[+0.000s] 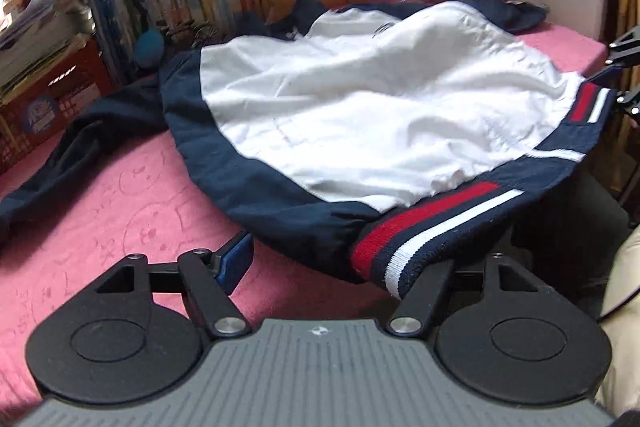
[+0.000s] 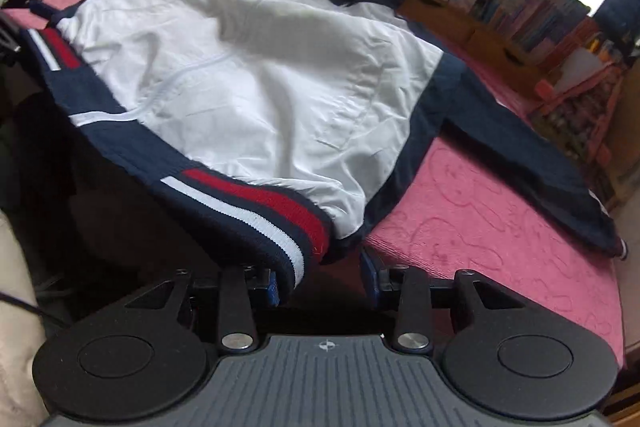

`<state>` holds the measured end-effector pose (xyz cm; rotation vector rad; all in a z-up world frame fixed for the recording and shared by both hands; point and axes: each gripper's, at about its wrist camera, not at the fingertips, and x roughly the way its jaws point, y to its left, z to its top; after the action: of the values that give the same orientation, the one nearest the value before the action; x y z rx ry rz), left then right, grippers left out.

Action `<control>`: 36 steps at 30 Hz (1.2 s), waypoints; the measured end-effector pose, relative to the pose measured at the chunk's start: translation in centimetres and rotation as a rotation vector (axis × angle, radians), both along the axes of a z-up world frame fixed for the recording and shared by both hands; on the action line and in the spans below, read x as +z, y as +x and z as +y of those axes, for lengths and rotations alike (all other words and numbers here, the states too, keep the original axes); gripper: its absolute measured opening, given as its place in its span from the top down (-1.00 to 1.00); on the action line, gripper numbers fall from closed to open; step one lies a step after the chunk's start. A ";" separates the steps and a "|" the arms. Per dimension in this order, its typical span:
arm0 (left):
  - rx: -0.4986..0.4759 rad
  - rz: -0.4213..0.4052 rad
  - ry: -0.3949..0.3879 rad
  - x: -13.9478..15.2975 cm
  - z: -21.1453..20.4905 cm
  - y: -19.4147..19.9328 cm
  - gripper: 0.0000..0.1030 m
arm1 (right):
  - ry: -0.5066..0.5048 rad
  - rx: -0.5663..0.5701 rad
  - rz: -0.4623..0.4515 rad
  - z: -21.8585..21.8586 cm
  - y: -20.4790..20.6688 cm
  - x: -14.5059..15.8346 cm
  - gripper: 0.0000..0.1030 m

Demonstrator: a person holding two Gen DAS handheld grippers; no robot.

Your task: Fold clothes

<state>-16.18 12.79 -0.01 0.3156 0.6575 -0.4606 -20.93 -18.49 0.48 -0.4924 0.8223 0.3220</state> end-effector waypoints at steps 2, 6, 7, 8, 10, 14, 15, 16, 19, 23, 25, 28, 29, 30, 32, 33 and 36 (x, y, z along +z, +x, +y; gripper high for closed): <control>-0.009 0.009 -0.047 1.7 1.6 0.5 -0.39 | 0.086 0.055 0.062 -0.9 -0.1 1.7 -0.23; 0.007 0.020 -0.097 3.3 3.9 1.5 -0.61 | 0.285 0.112 0.094 -4.1 0.5 5.9 -0.45; 0.012 0.033 -0.095 3.0 3.8 1.4 -0.71 | 0.289 0.101 0.050 -4.8 0.7 6.7 -0.46; 0.017 0.046 -0.092 2.7 3.8 1.3 -0.81 | 0.268 0.069 -0.003 -5.4 1.2 7.2 -0.50; 0.027 0.072 -0.086 2.1 3.6 1.1 -0.79 | 0.223 -0.024 -0.100 -6.5 3.0 7.5 -0.54; 0.047 0.123 -0.075 1.0 3.2 0.6 -0.70 | 0.331 -0.138 -0.143 -7.0 8.3 5.9 -0.54; 0.052 0.136 -0.072 0.7 3.2 0.5 -0.70 | 0.378 -0.139 -0.131 -6.7 10.0 5.0 -0.54; 0.058 0.149 -0.069 0.5 3.1 0.4 -0.70 | 0.406 -0.135 -0.126 -6.0 11.5 4.1 -0.53; 0.073 0.188 -0.060 -0.4 2.8 0.0 -0.71 | 0.372 -0.129 -0.141 -3.5 14.9 1.6 -0.53; 0.123 0.188 -0.144 0.3 4.4 -0.7 -0.70 | 0.434 -0.272 -0.131 -3.7 18.3 -0.6 -0.53; 0.169 0.119 -0.347 2.5 7.4 -1.1 -0.71 | 0.536 -0.394 -0.090 -5.9 19.7 -1.2 -0.53; 0.263 0.002 -0.600 4.5 10.7 0.5 -0.85 | 0.666 -0.535 -0.017 -9.1 21.0 -2.2 -0.53; 0.296 -0.010 -0.641 4.7 11.3 1.8 -0.84 | 0.684 -0.563 -0.010 -9.8 21.2 -2.5 -0.53; 0.328 -0.006 -0.666 4.6 11.5 3.6 -0.84 | 0.695 -0.587 -0.009 -10.3 21.5 -2.8 -0.54; 0.390 0.023 -0.693 3.7 11.4 7.5 -0.84 | 0.716 -0.618 -0.005 -10.8 21.9 -3.4 -0.54; 0.421 0.042 -0.710 2.8 11.2 9.6 -0.83 | 0.733 -0.625 -0.005 -10.9 22.0 -3.6 -0.56; 0.518 0.134 -0.738 -0.5 10.3 15.6 -0.80 | 0.766 -0.628 -0.003 -10.8 22.3 -3.9 -0.59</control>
<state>-0.61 23.09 -0.46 -0.5796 0.6268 -0.2002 1.38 -29.25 -3.44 0.4805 0.7435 0.0343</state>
